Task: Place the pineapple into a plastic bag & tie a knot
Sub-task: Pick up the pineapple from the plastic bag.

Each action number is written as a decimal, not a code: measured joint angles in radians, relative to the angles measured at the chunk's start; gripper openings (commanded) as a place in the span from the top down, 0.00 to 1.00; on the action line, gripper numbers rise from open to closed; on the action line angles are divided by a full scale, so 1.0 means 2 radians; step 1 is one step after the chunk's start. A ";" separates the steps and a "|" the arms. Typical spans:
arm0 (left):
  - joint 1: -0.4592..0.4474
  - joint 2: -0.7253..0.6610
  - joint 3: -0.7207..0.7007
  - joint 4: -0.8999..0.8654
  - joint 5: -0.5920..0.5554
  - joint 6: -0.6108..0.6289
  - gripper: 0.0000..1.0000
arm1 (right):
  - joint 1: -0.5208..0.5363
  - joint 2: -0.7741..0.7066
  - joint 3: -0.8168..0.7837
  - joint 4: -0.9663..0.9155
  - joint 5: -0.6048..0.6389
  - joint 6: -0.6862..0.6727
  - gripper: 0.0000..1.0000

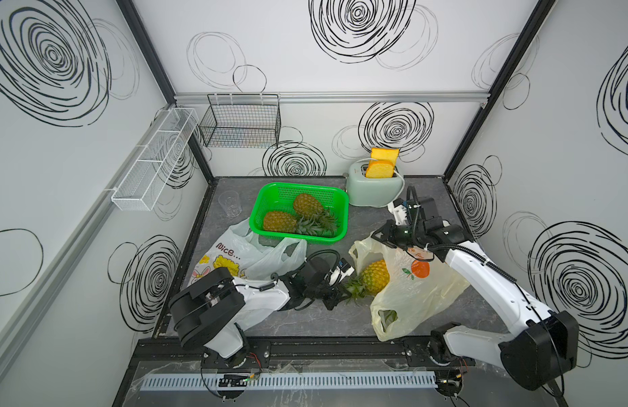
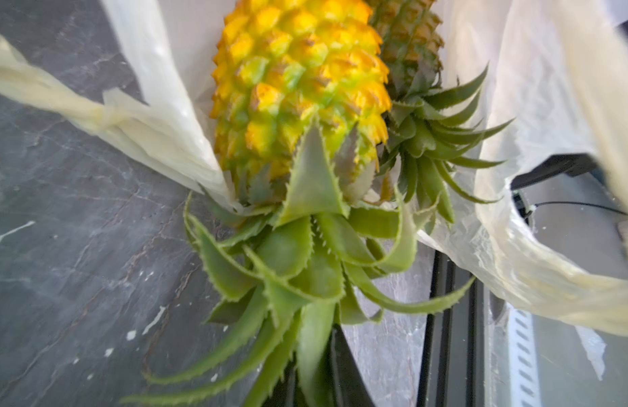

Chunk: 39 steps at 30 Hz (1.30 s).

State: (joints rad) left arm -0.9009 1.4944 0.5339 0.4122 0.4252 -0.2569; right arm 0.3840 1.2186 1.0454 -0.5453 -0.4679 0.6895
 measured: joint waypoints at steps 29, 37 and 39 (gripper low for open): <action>0.004 -0.056 0.001 0.210 -0.071 -0.267 1.00 | 0.004 0.000 0.035 0.000 -0.038 0.024 1.00; -0.043 0.015 0.039 0.249 -0.122 -0.313 1.00 | 0.007 0.000 0.035 0.025 -0.043 0.052 1.00; -0.058 0.026 0.042 0.260 -0.139 -0.324 1.00 | 0.007 0.000 0.035 0.033 -0.044 0.061 1.00</action>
State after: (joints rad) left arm -1.0161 1.5471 0.6174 0.9318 0.1474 -0.9047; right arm 0.3981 1.2194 1.1149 -0.4786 -0.5568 0.8108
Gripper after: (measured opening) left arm 0.144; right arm 0.045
